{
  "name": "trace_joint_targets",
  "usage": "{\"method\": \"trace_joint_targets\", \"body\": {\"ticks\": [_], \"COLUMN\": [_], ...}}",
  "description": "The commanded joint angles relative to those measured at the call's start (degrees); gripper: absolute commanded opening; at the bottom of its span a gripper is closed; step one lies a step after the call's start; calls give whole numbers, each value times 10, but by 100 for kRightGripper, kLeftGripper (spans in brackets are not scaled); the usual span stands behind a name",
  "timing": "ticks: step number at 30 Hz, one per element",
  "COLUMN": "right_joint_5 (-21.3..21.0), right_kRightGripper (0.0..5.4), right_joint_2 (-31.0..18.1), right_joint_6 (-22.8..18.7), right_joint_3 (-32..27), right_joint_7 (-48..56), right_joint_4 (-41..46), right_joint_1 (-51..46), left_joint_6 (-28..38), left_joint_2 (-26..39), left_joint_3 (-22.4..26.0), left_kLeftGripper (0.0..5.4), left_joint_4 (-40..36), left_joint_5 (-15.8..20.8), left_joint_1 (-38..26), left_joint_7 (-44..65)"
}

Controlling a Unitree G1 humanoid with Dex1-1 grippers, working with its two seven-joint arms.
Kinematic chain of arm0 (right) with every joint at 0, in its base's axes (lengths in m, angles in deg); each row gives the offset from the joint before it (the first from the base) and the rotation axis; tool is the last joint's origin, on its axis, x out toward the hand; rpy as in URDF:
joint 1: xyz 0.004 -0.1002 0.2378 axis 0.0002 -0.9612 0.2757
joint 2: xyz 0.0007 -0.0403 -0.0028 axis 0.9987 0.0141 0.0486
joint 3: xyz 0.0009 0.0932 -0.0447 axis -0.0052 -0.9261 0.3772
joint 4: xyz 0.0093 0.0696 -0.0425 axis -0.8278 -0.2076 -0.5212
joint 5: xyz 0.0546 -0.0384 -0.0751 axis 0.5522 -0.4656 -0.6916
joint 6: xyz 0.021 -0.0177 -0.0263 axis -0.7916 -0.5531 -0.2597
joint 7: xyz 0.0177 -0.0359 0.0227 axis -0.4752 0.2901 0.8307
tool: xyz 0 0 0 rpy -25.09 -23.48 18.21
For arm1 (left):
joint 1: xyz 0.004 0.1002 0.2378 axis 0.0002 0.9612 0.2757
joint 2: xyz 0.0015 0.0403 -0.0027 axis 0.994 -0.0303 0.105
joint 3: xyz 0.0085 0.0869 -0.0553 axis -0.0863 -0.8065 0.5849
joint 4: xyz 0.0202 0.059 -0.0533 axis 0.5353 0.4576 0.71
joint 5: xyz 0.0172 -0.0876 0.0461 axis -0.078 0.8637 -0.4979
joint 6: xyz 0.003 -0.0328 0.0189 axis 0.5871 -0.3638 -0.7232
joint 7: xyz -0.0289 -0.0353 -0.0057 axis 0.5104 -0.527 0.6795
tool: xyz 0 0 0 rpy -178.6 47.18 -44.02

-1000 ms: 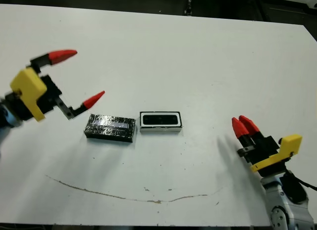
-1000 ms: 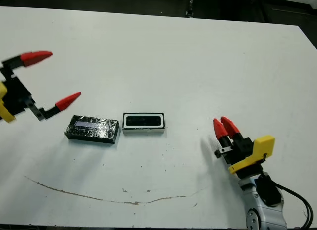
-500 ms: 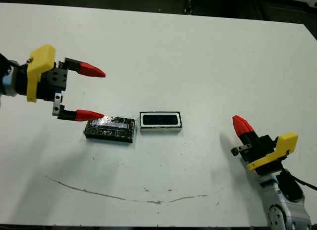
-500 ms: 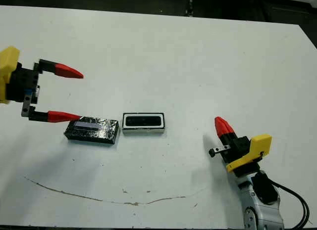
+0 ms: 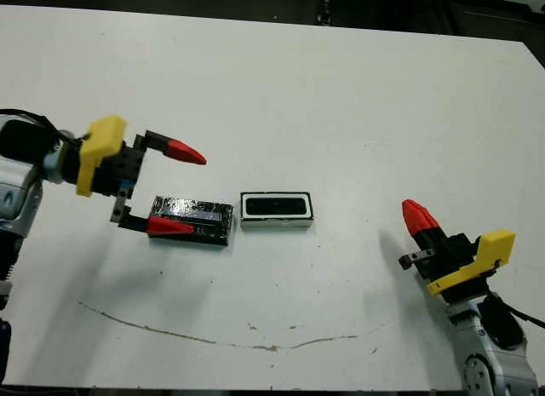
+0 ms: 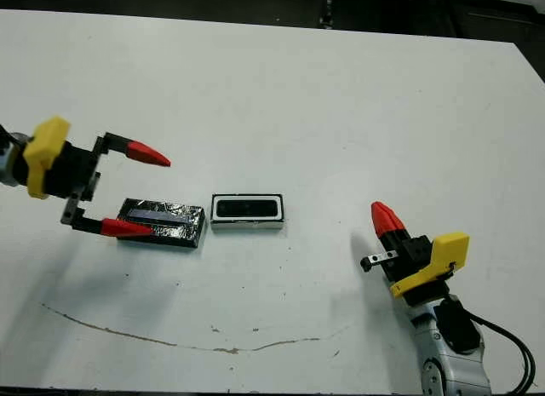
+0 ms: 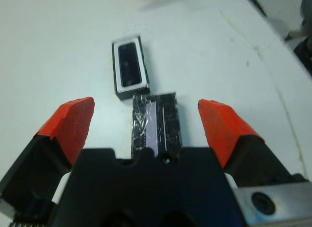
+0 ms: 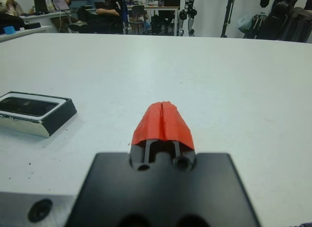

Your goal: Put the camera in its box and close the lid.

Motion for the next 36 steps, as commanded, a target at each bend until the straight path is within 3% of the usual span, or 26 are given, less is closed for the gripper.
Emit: {"method": "trace_joint_targets", "body": {"ticks": [1,5,18,27,33,36], "right_joint_5": [6,9,13,13,12,12], "right_kRightGripper": [1,1,1,1,1,0], "right_joint_2": [-10,-11,-12,-14,-14,-15], "right_joint_6": [-6,-12,-3,-13,-11,-15], "right_joint_3": [-4,-4,-5,-4,-4,-3], "right_joint_7": [3,0,7,3,4,3], "right_joint_4": [-4,1,-7,4,2,3], "right_joint_1": [-8,-10,-7,-10,-10,-10], "left_joint_6": [-2,-25,10,11,-32,-52], "left_joint_2": [9,14,-17,-25,-22,-20], "left_joint_3": [-20,-45,-79,-76,-66,-63], "left_kLeftGripper": [540,540,540,540,540,515], "left_joint_4": [-17,-30,68,109,101,95], "left_joint_5": [-35,-71,-91,-93,-84,-79], "left_joint_1": [15,11,-20,-25,-18,-15], "left_joint_7": [-17,-24,-3,3,-2,0]}}
